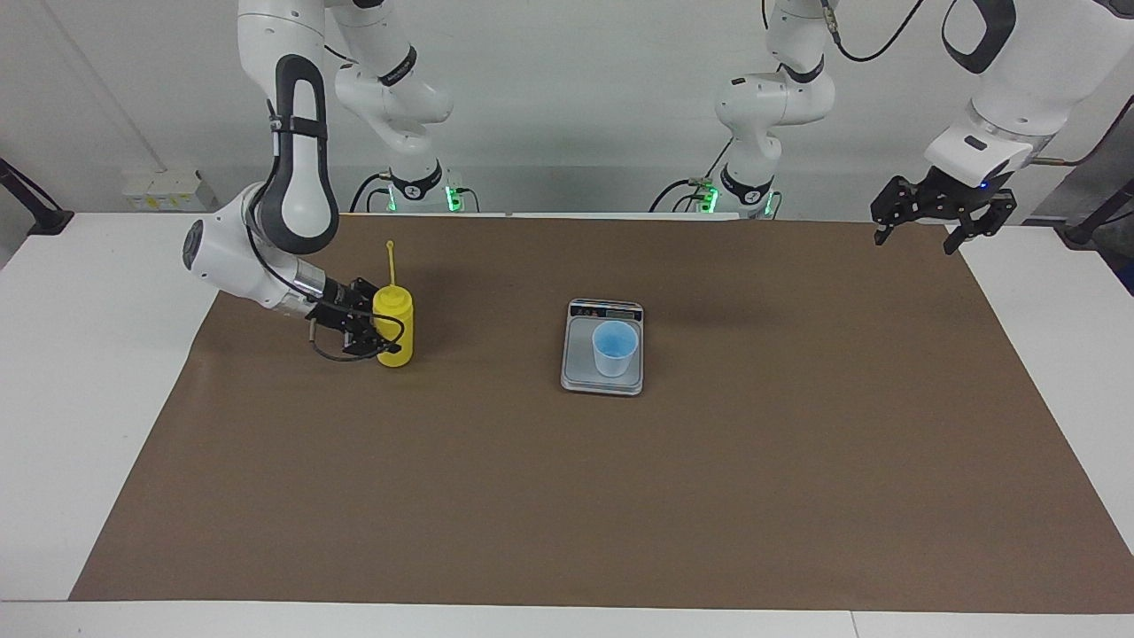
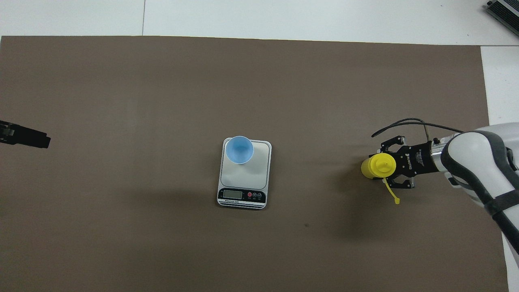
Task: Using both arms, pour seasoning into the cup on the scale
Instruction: 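Grasp the yellow squeeze bottle with the right gripper and lift it, then carry the yellow bottle above the scale with the right gripper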
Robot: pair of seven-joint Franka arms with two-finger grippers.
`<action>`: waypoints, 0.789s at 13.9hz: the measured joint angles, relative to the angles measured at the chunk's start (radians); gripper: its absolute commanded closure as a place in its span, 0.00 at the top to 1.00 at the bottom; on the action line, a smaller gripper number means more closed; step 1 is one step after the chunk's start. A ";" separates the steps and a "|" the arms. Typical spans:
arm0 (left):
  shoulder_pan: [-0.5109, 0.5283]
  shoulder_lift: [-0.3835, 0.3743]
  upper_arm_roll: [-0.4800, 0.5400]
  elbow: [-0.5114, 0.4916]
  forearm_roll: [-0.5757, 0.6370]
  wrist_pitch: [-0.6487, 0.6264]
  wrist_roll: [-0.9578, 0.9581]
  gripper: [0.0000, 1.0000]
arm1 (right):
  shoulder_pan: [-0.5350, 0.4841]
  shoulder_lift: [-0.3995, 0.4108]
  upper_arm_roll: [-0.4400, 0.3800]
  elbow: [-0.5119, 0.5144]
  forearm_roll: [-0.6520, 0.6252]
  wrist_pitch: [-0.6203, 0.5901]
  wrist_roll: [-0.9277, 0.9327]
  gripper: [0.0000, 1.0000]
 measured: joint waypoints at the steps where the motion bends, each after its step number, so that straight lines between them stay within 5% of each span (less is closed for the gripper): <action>1: 0.000 0.000 0.001 0.000 -0.012 0.008 -0.019 1.00 | 0.028 -0.001 0.001 0.003 0.001 0.030 0.054 0.00; 5: 0.003 0.000 0.008 0.012 -0.041 0.016 -0.050 1.00 | 0.206 -0.006 0.005 0.070 -0.050 0.153 0.329 0.00; 11: 0.003 0.000 0.001 0.007 -0.042 0.016 -0.051 1.00 | 0.427 0.027 0.008 0.266 -0.519 0.146 0.799 0.00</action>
